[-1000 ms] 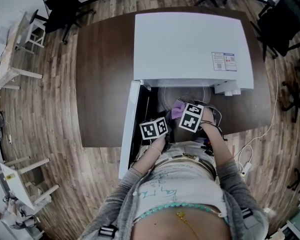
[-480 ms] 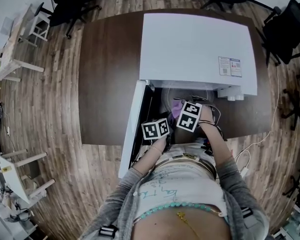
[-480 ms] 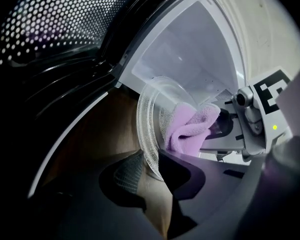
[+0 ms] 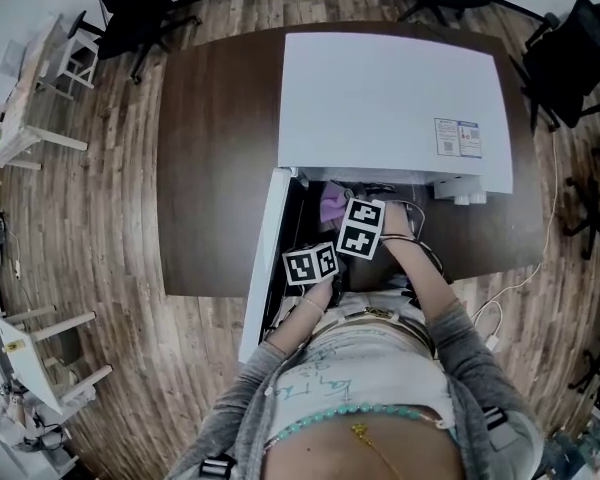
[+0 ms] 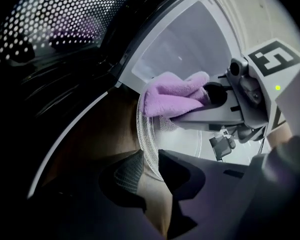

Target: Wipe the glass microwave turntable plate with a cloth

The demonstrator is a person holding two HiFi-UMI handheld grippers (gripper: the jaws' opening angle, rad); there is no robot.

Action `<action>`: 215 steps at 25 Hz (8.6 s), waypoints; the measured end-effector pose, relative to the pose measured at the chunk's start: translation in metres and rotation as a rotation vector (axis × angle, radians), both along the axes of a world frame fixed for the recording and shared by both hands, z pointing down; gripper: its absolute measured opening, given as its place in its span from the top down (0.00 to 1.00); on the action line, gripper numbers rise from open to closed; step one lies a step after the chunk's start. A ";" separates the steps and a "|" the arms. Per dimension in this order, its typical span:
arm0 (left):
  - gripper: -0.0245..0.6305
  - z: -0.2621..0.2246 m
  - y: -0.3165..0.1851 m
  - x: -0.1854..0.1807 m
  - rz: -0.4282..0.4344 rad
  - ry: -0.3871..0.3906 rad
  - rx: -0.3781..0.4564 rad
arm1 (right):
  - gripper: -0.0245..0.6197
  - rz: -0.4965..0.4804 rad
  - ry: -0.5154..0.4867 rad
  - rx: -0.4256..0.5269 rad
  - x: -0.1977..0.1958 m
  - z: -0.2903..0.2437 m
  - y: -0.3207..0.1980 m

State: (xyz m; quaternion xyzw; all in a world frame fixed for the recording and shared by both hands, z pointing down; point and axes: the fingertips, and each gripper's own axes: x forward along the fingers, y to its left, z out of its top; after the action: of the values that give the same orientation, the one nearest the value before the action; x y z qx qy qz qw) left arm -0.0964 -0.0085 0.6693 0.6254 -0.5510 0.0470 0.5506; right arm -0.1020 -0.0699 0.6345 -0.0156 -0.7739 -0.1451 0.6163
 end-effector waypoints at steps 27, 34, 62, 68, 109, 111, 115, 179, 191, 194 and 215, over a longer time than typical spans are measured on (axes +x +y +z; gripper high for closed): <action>0.81 0.001 0.000 -0.001 -0.006 0.026 0.000 | 0.78 0.143 -0.151 0.119 -0.008 -0.024 -0.065; 0.81 0.000 0.000 -0.002 -0.006 0.027 -0.001 | 0.78 0.227 -0.181 0.159 0.008 -0.029 -0.081; 0.81 0.000 0.000 -0.002 -0.006 0.027 0.000 | 0.78 0.481 -0.180 0.235 0.085 -0.022 -0.091; 0.81 0.000 -0.001 -0.003 -0.007 0.025 0.003 | 0.78 0.529 -0.163 0.205 0.106 -0.015 -0.083; 0.81 0.000 0.000 -0.004 -0.028 0.024 0.010 | 0.78 0.375 0.015 -0.036 0.125 0.028 0.033; 0.81 0.000 0.000 -0.004 -0.030 0.024 0.011 | 0.78 0.336 0.018 -0.042 0.118 0.029 0.038; 0.81 0.000 0.000 -0.003 -0.041 0.027 0.016 | 0.78 0.270 0.006 -0.063 0.101 0.030 0.046; 0.92 -0.026 0.008 -0.015 -0.504 0.473 0.378 | 0.78 0.404 -0.275 -0.035 0.205 -0.017 -0.031; 0.92 -0.033 -0.018 -0.037 -0.686 0.554 0.490 | 0.78 0.403 -0.254 -0.030 0.212 -0.018 -0.035; 0.92 -0.037 -0.027 -0.044 -0.702 0.543 0.520 | 0.78 0.402 -0.250 -0.030 0.213 -0.018 -0.035; 0.92 -0.048 -0.090 -0.079 -0.831 0.474 0.590 | 0.78 0.431 -0.305 -0.090 0.200 -0.023 -0.040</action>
State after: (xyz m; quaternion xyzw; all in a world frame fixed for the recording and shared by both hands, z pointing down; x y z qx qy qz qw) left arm -0.1754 -0.0988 0.6216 0.4768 -0.6020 -0.4715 0.4335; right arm 0.0984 -0.1096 0.6112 0.1442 -0.8489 0.0234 0.5080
